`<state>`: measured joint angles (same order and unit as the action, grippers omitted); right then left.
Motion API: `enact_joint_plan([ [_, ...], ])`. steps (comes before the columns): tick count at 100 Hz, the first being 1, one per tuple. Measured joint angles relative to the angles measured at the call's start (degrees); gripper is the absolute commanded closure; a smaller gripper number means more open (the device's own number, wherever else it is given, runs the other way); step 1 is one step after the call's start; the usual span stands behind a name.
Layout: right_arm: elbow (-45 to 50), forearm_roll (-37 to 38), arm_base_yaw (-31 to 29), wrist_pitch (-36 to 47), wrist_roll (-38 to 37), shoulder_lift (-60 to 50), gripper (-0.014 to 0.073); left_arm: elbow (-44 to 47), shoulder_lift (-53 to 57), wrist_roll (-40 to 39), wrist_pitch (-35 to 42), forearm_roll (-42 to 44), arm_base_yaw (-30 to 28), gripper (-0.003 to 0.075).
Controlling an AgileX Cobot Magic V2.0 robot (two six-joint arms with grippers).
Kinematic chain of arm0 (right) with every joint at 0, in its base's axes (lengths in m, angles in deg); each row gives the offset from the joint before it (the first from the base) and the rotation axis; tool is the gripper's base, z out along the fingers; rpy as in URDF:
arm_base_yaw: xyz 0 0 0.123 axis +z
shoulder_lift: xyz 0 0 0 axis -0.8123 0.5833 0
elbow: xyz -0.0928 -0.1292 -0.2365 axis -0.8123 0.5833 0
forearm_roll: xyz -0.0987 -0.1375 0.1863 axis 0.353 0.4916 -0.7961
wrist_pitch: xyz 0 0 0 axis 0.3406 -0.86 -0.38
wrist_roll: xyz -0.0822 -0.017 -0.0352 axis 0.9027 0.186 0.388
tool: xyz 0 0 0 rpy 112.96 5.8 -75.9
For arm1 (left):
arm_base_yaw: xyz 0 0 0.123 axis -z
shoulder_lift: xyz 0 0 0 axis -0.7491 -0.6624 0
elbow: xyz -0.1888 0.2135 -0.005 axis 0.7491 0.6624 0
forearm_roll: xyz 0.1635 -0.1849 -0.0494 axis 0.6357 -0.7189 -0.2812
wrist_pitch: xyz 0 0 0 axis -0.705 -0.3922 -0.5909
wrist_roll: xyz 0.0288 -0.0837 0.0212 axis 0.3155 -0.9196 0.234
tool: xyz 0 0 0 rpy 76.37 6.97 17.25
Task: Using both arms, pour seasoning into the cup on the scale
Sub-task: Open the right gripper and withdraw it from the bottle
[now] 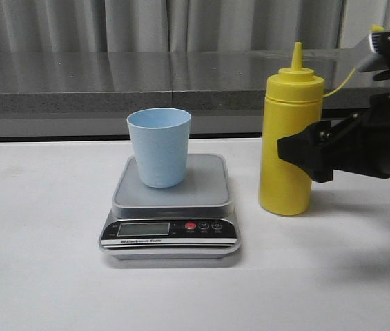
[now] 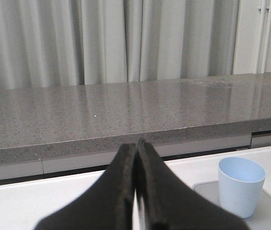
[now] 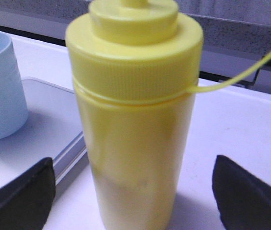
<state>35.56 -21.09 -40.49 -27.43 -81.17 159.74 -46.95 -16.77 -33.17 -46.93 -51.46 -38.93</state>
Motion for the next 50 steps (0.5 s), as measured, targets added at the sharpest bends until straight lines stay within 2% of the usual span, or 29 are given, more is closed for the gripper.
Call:
enact_joint_plan([
  [22,4.29,-1.87,0.0,-2.77,0.0,-8.7,-0.0059,0.0,0.0,0.0,0.0,0.0,0.0,0.074],
  [50,5.02,-5.38,0.0,-20.15,0.0,-26.01,-0.0059,0.0,0.0,0.0,0.0,0.0,0.0,0.074],
])
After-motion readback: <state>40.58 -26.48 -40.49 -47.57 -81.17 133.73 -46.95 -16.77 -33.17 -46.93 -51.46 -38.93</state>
